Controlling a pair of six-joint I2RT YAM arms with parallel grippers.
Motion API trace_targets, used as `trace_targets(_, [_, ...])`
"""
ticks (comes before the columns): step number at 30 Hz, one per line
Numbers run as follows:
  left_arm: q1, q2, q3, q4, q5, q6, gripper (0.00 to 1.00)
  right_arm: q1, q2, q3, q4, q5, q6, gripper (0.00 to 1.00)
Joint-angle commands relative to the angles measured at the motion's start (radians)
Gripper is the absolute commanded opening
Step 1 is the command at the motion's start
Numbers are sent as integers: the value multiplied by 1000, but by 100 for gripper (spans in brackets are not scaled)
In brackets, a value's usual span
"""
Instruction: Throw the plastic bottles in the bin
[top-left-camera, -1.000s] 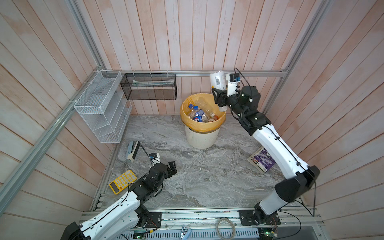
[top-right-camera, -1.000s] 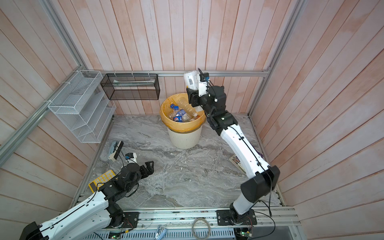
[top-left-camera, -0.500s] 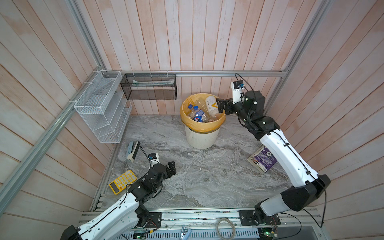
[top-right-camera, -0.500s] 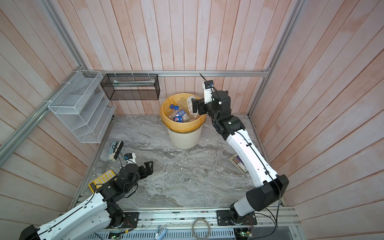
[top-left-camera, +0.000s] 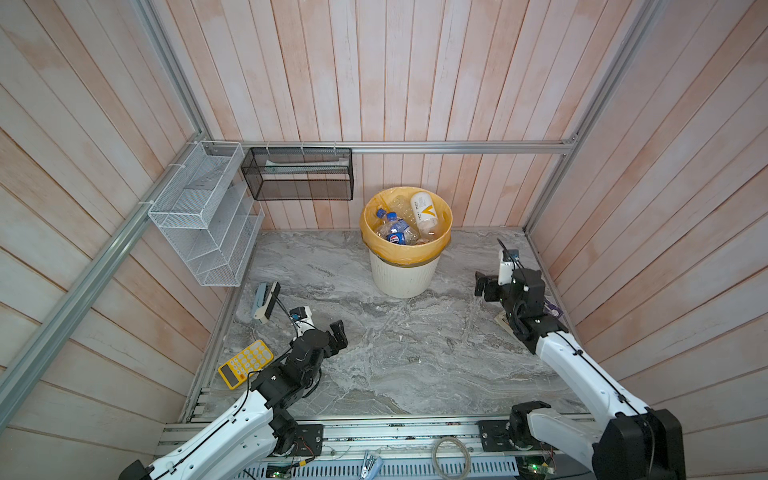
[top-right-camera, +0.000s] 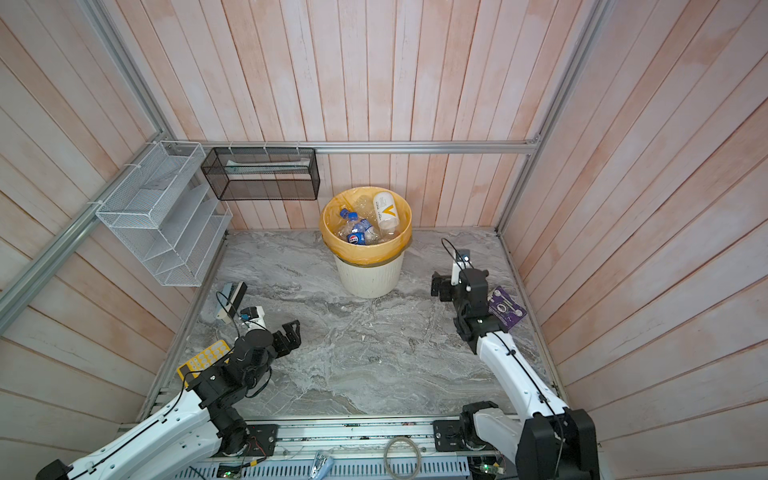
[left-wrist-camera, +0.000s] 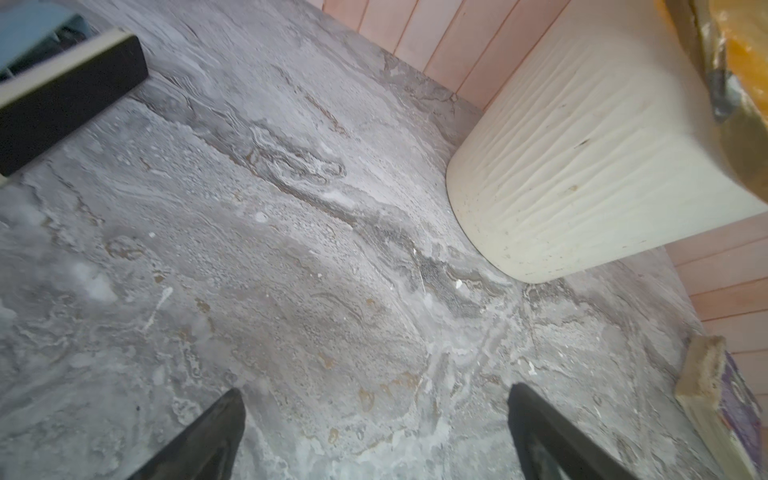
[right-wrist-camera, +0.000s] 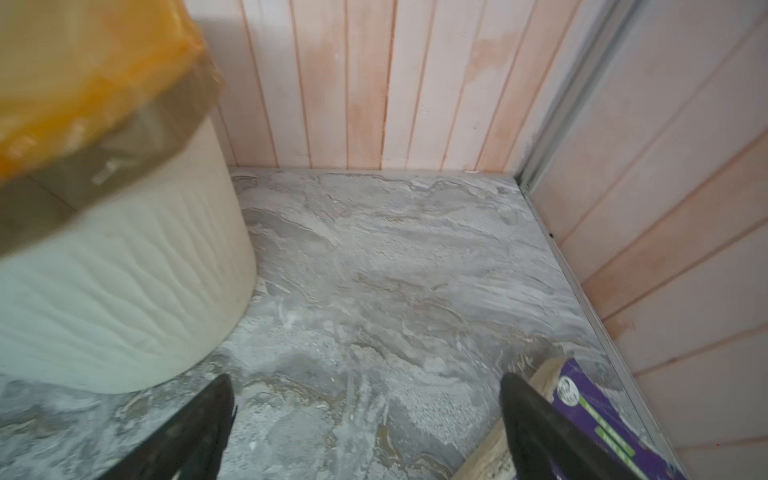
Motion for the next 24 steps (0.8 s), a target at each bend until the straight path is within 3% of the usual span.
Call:
trace_targets(1, [18, 22, 31, 23, -132, 124, 100, -29, -53, -151, 309, 53, 62, 99])
trace_targets(5, [46, 48, 72, 116, -304, 293, 100, -30, -68, -346, 585, 65, 60, 99])
trace_targets(8, [93, 40, 53, 291, -326, 466, 100, -31, -53, -416, 692, 120, 34, 98])
trace_targets(14, [279, 55, -23, 501, -201, 621, 100, -38, 40, -511, 929, 150, 10, 97])
trace_targets(19, [330, 86, -140, 747, -148, 755, 100, -42, 202, -470, 1037, 155, -20, 95])
trace_targets(24, [437, 169, -196, 900, -37, 740, 100, -47, 369, -384, 1094, 97, -57, 93])
